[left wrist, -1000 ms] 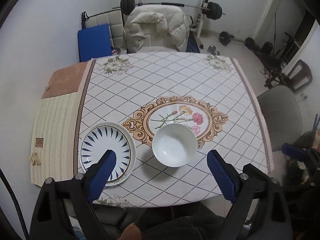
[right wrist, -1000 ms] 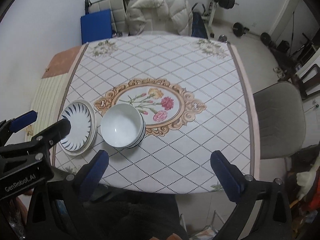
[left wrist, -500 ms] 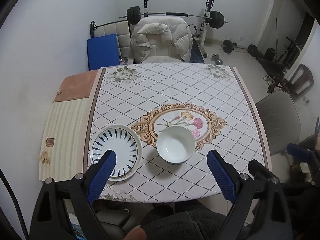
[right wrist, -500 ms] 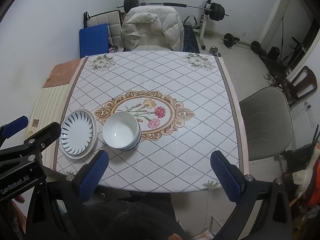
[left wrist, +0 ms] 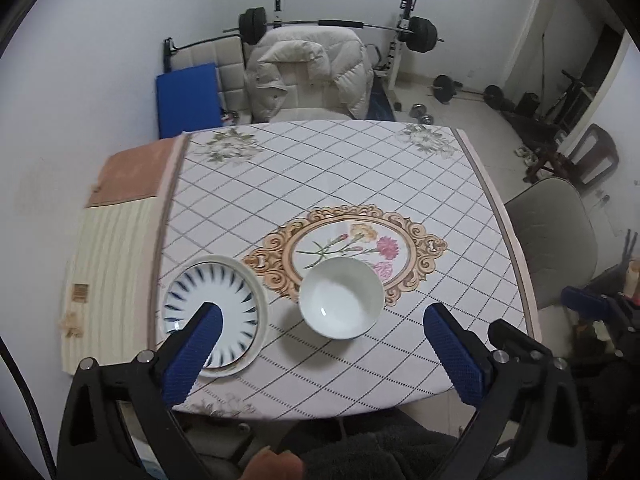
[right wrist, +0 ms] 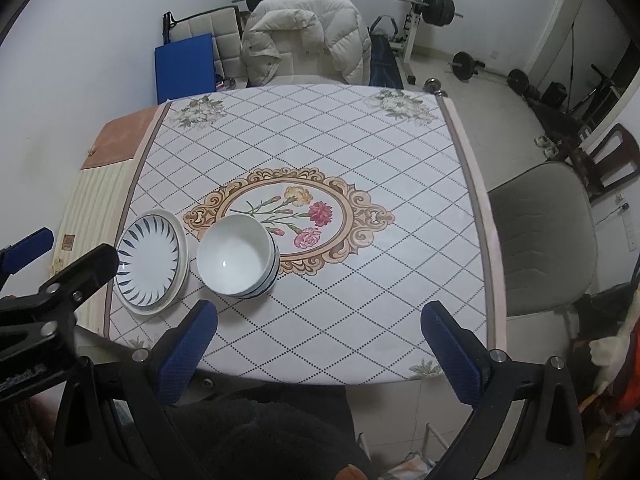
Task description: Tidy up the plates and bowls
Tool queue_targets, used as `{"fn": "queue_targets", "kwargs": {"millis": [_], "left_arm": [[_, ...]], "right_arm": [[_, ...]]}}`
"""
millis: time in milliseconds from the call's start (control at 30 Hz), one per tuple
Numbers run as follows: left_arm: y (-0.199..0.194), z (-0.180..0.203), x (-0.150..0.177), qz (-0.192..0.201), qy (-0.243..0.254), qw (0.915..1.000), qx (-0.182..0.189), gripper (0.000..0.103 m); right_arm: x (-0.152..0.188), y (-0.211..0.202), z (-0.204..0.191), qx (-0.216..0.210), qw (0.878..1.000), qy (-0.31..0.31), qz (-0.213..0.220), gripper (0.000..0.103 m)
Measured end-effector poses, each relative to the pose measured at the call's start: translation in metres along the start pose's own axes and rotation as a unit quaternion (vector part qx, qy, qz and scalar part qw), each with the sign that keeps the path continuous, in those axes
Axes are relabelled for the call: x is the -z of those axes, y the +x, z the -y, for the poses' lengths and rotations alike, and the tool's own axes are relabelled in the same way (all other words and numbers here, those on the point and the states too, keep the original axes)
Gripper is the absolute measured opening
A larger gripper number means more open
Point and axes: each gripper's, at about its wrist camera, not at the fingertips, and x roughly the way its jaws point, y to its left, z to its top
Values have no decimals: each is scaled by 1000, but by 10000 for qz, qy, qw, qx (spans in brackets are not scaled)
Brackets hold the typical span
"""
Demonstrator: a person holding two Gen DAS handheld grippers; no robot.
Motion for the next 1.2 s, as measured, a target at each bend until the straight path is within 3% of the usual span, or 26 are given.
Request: {"fn": "queue_targets", "kwargs": {"millis": [233,433,533,600,733,1100,1200], "left_arm": [[78,-26,-9,-654,-304,9973,155,103],[167,-54,-7,-1580,-934,9807,672,103],[199,-59,-10,-1845,-1043,9724,979,103],[217,-59,-14,-1997,-1028,9678,1141,103],[255,-59,-25,-2401,-937,9540,1534,103],[321,-50,-24,-3346,-507,9164,2138,102],[328,-51,-17,-3470,-535,9104,2191,102]], "right_arm": [[-21,68,16,-63,9996,51,-276,103],[-35,152,24,-999,9909,298,-856,103],[-35,200,26,-1854,9725,626,-1266,103],[-31,232,26,-2475,9515,927,-1572,103],[-22,275,20,-3158,9221,1280,-1832,103],[-20,339,-1,-3859,8858,1427,-2147,103],[-20,349,-8,-3938,8798,1409,-2258,103]]}}
